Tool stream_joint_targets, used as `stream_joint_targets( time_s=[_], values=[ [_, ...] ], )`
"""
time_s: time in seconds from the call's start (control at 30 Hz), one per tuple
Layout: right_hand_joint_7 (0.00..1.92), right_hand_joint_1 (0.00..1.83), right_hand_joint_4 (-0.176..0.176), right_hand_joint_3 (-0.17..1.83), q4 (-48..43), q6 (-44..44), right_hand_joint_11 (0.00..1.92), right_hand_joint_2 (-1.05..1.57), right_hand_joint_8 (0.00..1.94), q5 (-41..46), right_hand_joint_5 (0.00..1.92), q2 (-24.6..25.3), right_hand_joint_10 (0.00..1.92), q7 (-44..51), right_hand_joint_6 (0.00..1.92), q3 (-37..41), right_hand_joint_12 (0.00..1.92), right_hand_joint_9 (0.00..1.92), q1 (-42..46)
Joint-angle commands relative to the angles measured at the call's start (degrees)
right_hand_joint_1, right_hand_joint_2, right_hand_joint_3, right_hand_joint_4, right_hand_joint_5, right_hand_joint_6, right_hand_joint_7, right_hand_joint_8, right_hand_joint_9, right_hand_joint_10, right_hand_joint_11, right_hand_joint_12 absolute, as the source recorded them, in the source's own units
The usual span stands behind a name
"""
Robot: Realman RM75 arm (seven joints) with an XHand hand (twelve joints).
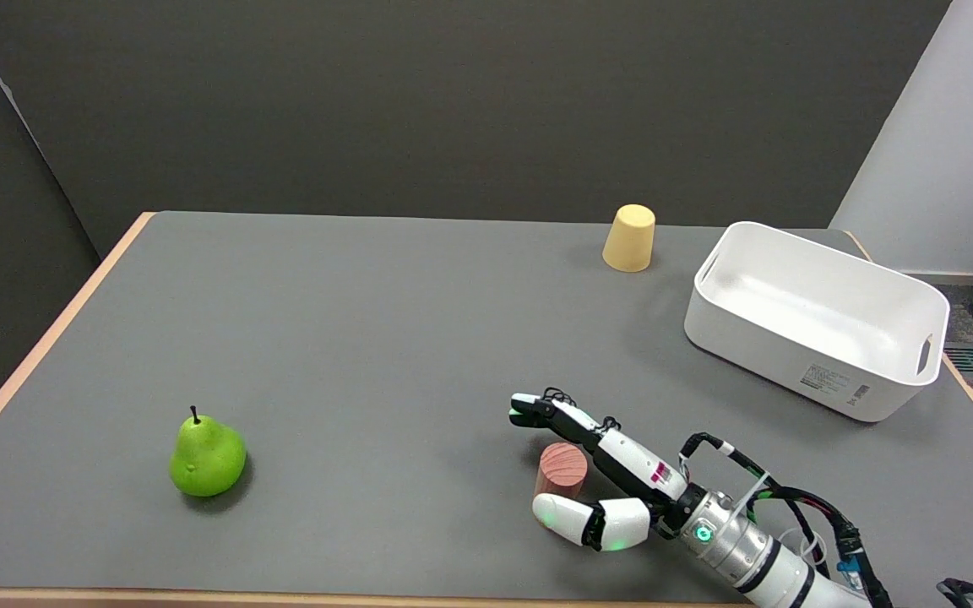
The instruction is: Pick up the wooden cylinder.
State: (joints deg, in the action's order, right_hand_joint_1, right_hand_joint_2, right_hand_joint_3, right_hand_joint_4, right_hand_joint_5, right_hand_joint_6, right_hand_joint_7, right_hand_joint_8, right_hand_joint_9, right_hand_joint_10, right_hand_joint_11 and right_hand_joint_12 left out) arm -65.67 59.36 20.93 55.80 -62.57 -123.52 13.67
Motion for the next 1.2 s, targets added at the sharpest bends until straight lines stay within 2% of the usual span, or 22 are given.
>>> stream_joint_targets(
  time_s=[0.03, 0.63, 0.8, 0.87, 0.93, 1.03, 1.2],
  values=[
    [0.10, 0.52, -0.176, 0.78, 0.3, -2.2, 0.00, 0.70, 0.36, -0.1, 0.13, 0.6, 0.60, 0.8, 0.46, -0.2, 0.81, 0.00, -2.7],
    [0.13, 0.58, -0.176, 0.82, 1.0, -1.7, 0.00, 0.72, 0.36, -0.1, 0.15, 0.6, 0.61, 0.8, 0.49, -0.1, 0.87, 0.01, -2.4],
    [0.18, 0.64, -0.176, 0.84, 1.1, -1.5, 0.00, 0.73, 0.39, 0.4, 0.19, 0.7, 0.65, 2.1, 0.55, -0.1, 1.01, 0.05, -2.4],
    [0.19, 0.62, -0.176, 0.95, 1.0, -1.0, 0.00, 0.70, 0.45, 0.7, 0.22, 0.8, 0.67, 4.0, 0.62, 0.0, 1.06, 0.08, -2.3],
    [0.26, 0.62, -0.176, 0.96, 0.8, 0.0, 0.03, 0.72, 0.48, 2.1, 0.30, 0.8, 0.73, 6.1, 0.72, 0.0, 1.14, 0.16, -2.1],
    [0.40, 0.70, -0.176, 0.84, 0.8, 1.1, 0.15, 0.78, 0.56, 3.3, 0.43, 0.8, 0.89, 7.7, 1.06, -0.2, 1.33, 0.28, -2.0],
    [0.54, 0.73, -0.176, 0.84, 1.1, 1.8, 0.30, 0.80, 0.70, 3.4, 0.51, 1.2, 1.05, 8.0, 1.20, -0.1, 1.49, 0.41, -1.9]
  ],
)
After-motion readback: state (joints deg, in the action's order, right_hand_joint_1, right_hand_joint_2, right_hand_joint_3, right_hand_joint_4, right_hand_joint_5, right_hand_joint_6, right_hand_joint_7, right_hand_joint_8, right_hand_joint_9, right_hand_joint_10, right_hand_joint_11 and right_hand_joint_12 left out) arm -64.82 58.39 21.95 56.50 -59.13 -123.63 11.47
